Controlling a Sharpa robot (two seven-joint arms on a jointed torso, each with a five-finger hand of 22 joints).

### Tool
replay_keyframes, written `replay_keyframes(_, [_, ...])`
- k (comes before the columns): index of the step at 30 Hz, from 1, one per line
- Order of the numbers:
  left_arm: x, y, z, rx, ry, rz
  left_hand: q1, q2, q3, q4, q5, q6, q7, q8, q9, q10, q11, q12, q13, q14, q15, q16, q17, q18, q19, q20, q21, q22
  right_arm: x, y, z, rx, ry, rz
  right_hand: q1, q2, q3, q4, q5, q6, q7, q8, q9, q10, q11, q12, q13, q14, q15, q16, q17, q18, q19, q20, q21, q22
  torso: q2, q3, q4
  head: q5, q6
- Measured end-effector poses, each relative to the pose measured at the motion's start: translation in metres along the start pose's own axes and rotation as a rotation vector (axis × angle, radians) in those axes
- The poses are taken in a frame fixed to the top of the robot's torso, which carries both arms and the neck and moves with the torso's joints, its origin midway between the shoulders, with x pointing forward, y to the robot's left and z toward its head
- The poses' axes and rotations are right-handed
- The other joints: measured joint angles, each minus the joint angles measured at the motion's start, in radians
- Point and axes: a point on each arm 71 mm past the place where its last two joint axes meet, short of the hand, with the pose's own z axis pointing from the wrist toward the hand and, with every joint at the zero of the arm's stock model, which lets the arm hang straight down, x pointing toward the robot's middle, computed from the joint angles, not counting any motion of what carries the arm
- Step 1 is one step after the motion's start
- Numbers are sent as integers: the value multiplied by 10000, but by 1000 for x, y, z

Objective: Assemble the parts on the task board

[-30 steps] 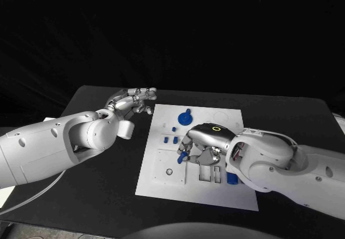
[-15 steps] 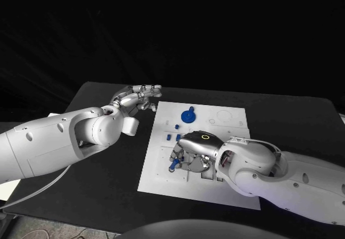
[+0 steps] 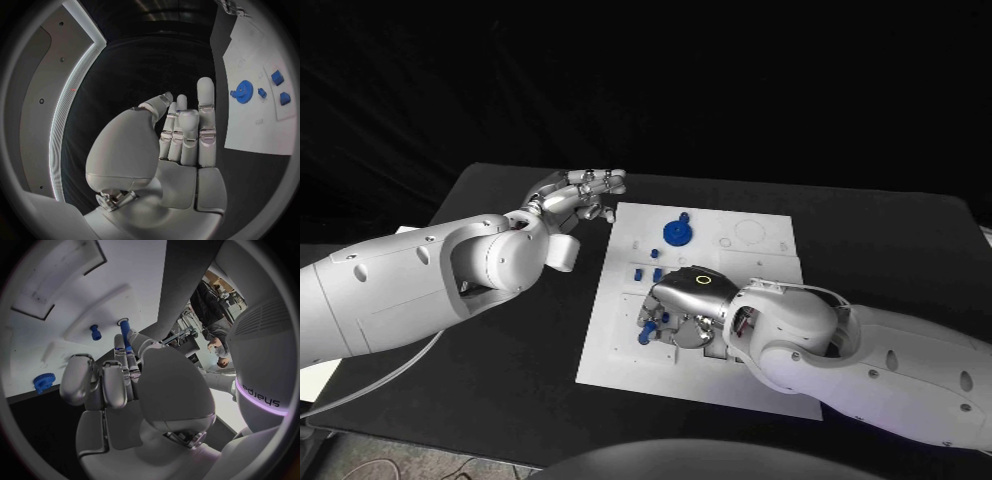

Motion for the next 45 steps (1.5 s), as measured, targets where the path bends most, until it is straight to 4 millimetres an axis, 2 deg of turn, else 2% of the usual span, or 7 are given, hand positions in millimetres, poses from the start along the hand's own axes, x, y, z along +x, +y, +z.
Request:
replay_keyframes(4, [0, 0, 0, -5, 10, -3, 0, 0, 0, 0, 0, -71, 2, 0, 0, -34, 34, 0, 0, 0, 0, 0, -11, 0, 0, 0, 0, 0, 1, 1, 2, -3, 82, -95, 0, 0, 0, 0, 0, -3, 3, 4, -1, 0, 0, 0, 0, 0, 0, 0, 0, 0, 0, 0, 0, -5, 0, -2, -9, 56, -36])
replay_keyframes(11, [1, 0, 0, -16, 28, -9, 0, 0, 0, 0, 0, -71, 2, 0, 0, -34, 34, 0, -1, 0, 0, 0, -11, 0, 0, 0, 0, 0, 1, 4, 6, -38, 200, -267, 0, -1, -2, 0, 0, -27, 27, 48, -3, 34, 34, 0, 1, 0, 0, 0, -13, 0, 0, 0, 0, -5, 0, -4, -2, 56, -102])
replay_keyframes(29, [2, 1, 1, -33, 55, -17, 0, 0, 0, 0, 0, -71, 2, -1, 0, -34, 34, 0, 6, 1, 1, 0, -10, 0, 0, 0, 0, 0, 5, 13, 11, -44, 546, -894, -19, -36, -15, -11, -8, -10, 12, 35, 16, 66, 72, -78, 2, 0, 0, 0, -54, 0, 0, 0, 0, -43, -3, -4, -4, 59, -106])
replay_keyframes(31, [2, 1, 1, -34, 55, -17, 0, 0, 0, 0, 0, -71, 1, -1, 0, -34, 34, 0, 6, 0, 1, 0, -10, 0, 0, 0, 0, 0, 5, 15, 11, -62, 537, -994, -159, -110, -15, -11, -8, -12, 14, 35, 20, 48, 95, -166, 6, 0, 0, 0, -105, 0, 0, 0, -56, -87, -5, -4, -3, 46, -106])
replay_keyframes(32, [2, 1, 1, -34, 56, -17, 0, 0, 0, 0, 0, -71, 2, -1, 0, -34, 34, 0, 6, 1, 1, 0, -9, 0, 0, 0, 0, 0, 5, 15, 12, -72, 531, -1029, -277, -184, -43, 17, -7, -60, 105, -17, 25, -119, 160, -281, -32, 0, 0, -39, -144, 0, -23, 24, -77, -123, -6, -4, -3, 40, -106])
replay_keyframes(37, [2, 1, 1, -38, 61, -18, 0, 0, 1, 0, 0, -71, 1, -1, 0, -34, 34, 0, 5, 1, 1, 0, -9, 0, 0, 0, 0, 0, 6, 17, 12, -77, 484, -1180, -753, -435, -404, 186, 123, -683, 341, -71, -138, -1450, 446, -349, -84, 3, 261, -192, -378, -1, -218, 218, -313, -449, -8, -5, -3, 25, -78])
replay_keyframes(45, [3, 1, 1, -60, 72, -22, 0, 0, 1, 0, 0, -71, 1, -1, 0, -71, -2, 70, 4, 1, 1, 0, -30, -1, 0, 0, 0, 0, 4, 19, 12, -16, 167, -1405, -731, -685, -1109, 226, 154, -1176, 307, -72, -214, -2173, 507, -309, -54, -12, 277, -331, -644, 0, -307, 307, -465, -731, -8, -2, -1, 3, -29])
